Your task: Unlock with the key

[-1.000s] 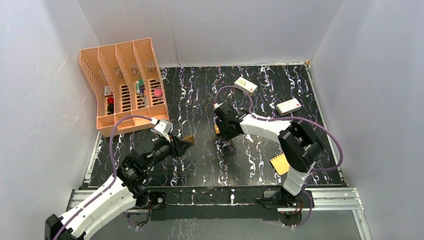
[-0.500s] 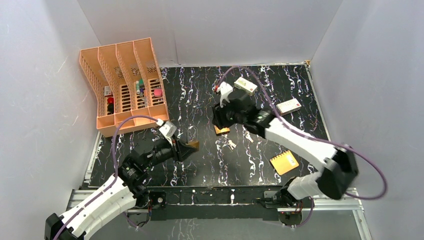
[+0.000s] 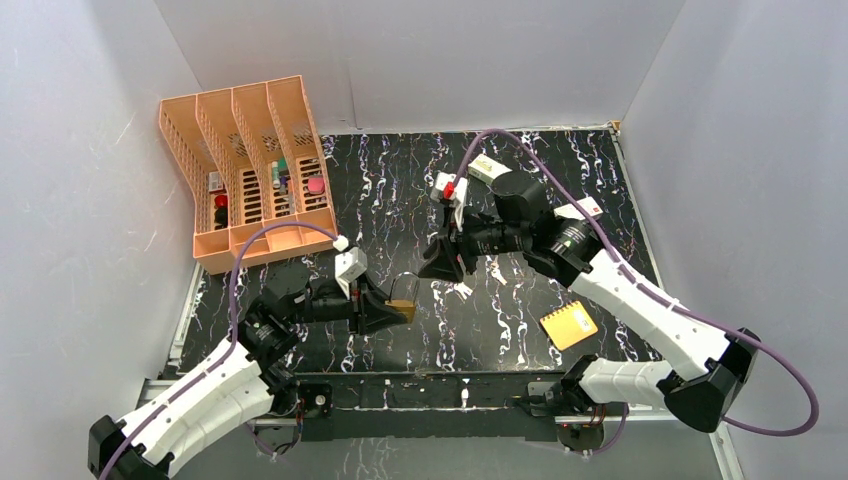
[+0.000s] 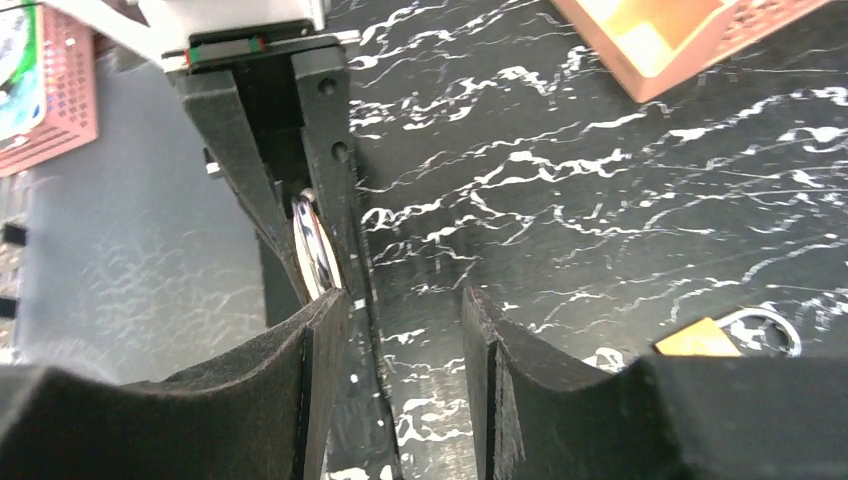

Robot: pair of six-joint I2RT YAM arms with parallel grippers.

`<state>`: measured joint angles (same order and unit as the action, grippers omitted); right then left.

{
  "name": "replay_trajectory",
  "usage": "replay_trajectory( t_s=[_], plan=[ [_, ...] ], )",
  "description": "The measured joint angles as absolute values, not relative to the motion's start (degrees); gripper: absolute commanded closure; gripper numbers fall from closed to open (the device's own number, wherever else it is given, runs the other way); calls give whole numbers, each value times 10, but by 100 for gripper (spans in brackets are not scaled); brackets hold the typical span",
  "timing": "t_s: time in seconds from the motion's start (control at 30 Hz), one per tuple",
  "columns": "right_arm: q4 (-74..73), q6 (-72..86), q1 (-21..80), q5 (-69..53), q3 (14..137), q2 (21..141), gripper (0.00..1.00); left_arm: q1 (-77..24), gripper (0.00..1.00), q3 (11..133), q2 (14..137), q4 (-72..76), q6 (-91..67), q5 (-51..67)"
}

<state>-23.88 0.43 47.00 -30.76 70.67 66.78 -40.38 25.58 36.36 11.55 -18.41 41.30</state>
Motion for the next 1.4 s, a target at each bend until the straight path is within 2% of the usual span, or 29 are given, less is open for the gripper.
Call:
replay_trajectory(
  t_s=[0.37, 0.8, 1.07, 1.2, 1.3, 1.4],
  plan=[
    [-240, 26, 469, -436, 707, 703, 47, -407, 100, 289, 391, 137, -180, 470],
    [-257, 26, 465, -418, 731, 680, 45, -407, 100, 298, 353, 106, -145, 438],
    [-255, 43, 467, -463, 769, 680, 45, -407, 100, 302, 349, 93, -143, 424],
    [-256, 50, 480, -467, 779, 700, 49, -407, 100, 313, 367, 95, -144, 424],
    [-256, 52, 498, -464, 782, 718, 55, -407, 100, 323, 375, 99, -143, 424],
    [-258, 53, 511, -454, 782, 729, 75, -407, 100, 329, 378, 102, -143, 425]
  ],
)
